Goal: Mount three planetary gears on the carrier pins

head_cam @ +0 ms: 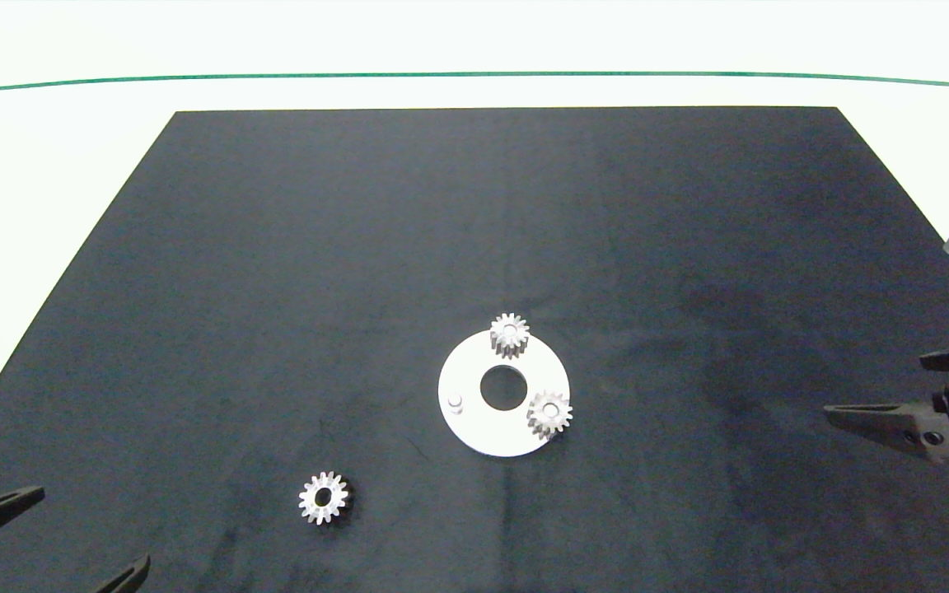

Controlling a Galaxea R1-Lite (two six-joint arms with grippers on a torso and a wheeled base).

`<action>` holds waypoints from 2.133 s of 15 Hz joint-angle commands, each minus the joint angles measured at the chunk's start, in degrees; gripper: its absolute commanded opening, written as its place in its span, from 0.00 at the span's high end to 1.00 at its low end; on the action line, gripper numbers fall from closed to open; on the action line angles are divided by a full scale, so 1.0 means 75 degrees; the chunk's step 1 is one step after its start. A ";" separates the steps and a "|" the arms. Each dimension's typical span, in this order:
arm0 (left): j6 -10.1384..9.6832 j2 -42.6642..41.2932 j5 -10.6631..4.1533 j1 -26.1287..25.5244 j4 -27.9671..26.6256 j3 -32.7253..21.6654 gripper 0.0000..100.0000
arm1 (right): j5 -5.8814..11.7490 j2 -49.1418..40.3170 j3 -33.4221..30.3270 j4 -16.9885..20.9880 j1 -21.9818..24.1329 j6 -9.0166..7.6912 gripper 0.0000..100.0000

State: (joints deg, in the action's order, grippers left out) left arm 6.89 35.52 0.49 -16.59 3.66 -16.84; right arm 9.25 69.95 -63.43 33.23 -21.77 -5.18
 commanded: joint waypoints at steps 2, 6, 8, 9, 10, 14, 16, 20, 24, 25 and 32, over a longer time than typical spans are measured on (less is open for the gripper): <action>0.0007 -0.0014 -0.0006 -0.0003 0.0016 0.0276 0.00 | 0.0008 -0.0069 0.0008 0.0116 0.0008 -0.0012 0.00; 0.0019 -0.0037 -0.0006 0.0021 0.0028 0.0335 0.00 | -0.0003 -0.0678 0.0418 0.0210 -0.0015 0.0011 0.00; -0.0004 -0.0037 -0.0006 0.0009 0.0005 0.0381 0.00 | -0.0003 -0.0795 0.0488 0.0245 -0.0003 0.0011 0.00; -0.0004 -0.0037 -0.0006 0.0009 0.0040 0.0510 0.00 | -0.0003 -0.0842 0.0477 0.0292 -0.0003 0.0011 0.00; -0.0051 -0.0037 -0.0006 0.0009 0.0075 0.0581 0.00 | -0.0003 -0.0842 0.0488 0.0315 -0.0003 0.0011 0.00; -0.0063 -0.0248 -0.0006 -0.0003 0.0450 0.1049 0.00 | -0.0003 -0.0901 0.0582 0.0315 -0.0003 0.0011 0.00; -0.0039 0.0103 -0.0030 -0.0014 0.0462 0.0862 0.00 | -0.0003 -0.0901 0.0605 0.0315 -0.0003 0.0011 0.00; -0.0028 0.0853 -0.0065 -0.0155 0.0040 0.0370 0.00 | 0.0020 -0.0877 0.0570 0.0315 -0.0003 -0.0024 0.00; -0.0004 0.0924 -0.0065 -0.0694 -0.1284 -0.0380 0.00 | 0.0020 -0.0831 0.0547 0.0304 0.0008 -0.0024 0.00; -0.0004 0.1041 -0.0053 -0.0706 -0.1238 -0.0404 0.00 | 0.0032 -0.0819 0.0547 0.0304 0.0008 -0.0024 0.00; 0.0406 0.1170 -0.0053 -0.1268 -0.0956 -0.0380 0.00 | 0.0020 -0.0772 0.0535 0.0304 -0.0003 -0.0047 0.00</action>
State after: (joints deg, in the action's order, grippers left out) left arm 9.84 44.02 0.10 -24.81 -3.50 -19.74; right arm 9.36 63.83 -59.39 35.30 -21.80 -5.51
